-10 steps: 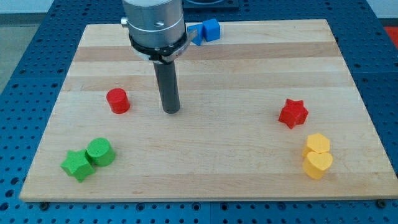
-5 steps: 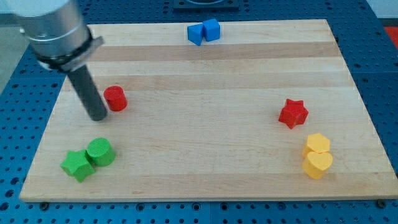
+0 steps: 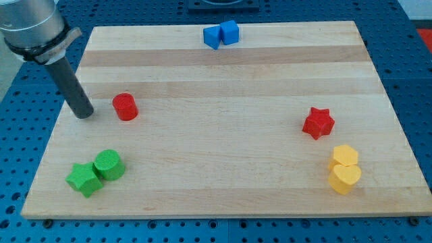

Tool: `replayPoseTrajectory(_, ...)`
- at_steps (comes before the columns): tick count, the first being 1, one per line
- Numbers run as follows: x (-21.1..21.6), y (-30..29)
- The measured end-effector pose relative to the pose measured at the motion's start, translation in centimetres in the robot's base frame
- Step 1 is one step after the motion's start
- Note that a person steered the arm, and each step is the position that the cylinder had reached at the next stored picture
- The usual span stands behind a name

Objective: Slide the red circle towards the center right

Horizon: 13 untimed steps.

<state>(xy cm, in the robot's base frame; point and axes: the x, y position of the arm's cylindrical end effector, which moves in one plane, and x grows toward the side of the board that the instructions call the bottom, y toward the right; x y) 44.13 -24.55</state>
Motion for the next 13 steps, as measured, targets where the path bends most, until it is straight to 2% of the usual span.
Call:
replayPoseTrajectory(3,-1.1,5.8)
replayPoseTrajectory(9,-2.2,21.5)
replayPoseTrajectory(13,0.1,19.2)
